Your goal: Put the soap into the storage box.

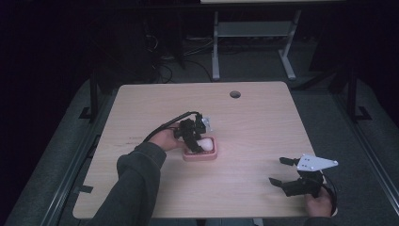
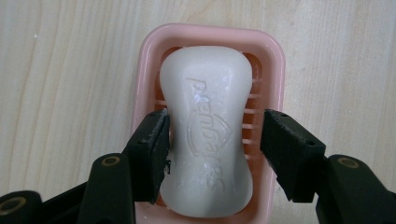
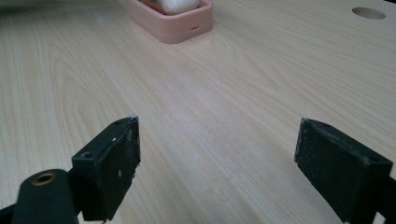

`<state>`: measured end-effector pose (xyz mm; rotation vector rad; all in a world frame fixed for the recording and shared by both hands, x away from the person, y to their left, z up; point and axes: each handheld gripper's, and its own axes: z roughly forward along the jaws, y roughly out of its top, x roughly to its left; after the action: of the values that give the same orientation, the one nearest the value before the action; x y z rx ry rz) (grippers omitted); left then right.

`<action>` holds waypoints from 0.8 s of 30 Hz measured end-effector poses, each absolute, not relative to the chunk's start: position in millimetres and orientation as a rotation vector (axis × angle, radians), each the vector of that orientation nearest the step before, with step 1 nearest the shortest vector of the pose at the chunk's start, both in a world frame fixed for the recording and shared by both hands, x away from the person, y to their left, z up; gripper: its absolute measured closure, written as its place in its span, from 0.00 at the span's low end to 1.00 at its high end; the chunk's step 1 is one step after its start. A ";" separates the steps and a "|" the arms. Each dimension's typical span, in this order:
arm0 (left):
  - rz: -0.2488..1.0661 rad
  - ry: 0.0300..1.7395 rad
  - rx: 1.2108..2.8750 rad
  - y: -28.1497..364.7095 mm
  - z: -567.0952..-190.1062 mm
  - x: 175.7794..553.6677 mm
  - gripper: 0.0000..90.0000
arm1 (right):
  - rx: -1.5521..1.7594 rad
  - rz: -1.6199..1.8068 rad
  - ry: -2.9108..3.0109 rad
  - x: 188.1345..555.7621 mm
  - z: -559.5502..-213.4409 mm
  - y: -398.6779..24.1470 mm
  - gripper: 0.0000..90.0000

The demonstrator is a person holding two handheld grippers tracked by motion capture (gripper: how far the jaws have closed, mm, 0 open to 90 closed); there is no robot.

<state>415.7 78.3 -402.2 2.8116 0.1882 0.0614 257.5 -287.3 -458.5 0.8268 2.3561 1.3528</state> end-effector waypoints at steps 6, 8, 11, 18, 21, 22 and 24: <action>0.080 0.196 2.801 83.0 -397.5 413.0 0.46 | 0.830 1.349 2.356 258.0 -458.8 -286.6 0.15; 0.088 0.197 2.796 85.0 -395.3 411.5 0.45 | 0.835 1.345 2.360 257.9 -458.9 -286.2 0.15; 0.099 0.204 2.788 88.4 -391.6 410.4 0.45 | 0.838 1.340 2.362 258.1 -459.3 -285.5 0.15; 0.096 0.224 2.767 93.2 -389.5 407.5 0.43 | 0.841 1.334 2.367 258.3 -460.1 -285.1 0.15; 0.089 0.234 2.763 95.6 -389.7 406.3 0.42 | 0.849 1.331 2.368 258.2 -460.2 -285.1 0.15; 0.090 0.234 2.761 96.5 -389.3 405.9 0.42 | 0.849 1.329 2.368 258.1 -460.1 -285.3 0.15; 0.090 0.243 2.750 98.3 -388.5 404.6 0.42 | 0.854 1.328 2.366 258.0 -460.3 -285.8 0.15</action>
<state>404.6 98.3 -388.5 2.7495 0.2432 0.0897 258.0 -285.8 -460.3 0.8536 2.3664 1.3276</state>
